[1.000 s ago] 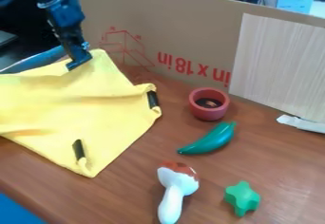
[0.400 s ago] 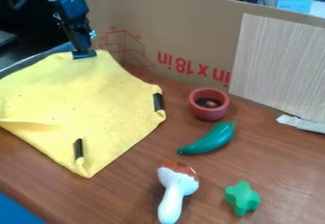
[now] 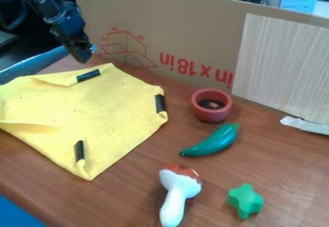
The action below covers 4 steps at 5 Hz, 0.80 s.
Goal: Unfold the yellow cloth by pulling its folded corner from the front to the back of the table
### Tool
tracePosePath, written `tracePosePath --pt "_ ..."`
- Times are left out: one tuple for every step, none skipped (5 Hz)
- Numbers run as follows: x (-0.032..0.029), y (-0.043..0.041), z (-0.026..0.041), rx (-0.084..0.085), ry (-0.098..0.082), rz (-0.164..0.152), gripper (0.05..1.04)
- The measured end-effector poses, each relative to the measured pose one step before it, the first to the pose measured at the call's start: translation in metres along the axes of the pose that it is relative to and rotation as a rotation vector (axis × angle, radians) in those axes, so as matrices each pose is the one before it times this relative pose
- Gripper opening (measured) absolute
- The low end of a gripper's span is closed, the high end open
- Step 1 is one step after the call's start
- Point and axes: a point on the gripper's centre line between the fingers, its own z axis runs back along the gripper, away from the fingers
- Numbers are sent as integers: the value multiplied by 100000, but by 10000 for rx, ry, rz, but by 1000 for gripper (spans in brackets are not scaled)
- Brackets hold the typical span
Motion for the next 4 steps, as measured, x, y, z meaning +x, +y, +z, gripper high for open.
tracePosePath --pt "-59 72 294 262 -720 -137 71" --pt "-3 -617 761 -32 -245 86 211" --pt "38 -464 1602 170 85 -92 461" --pt "99 -966 1402 160 599 -178 754"
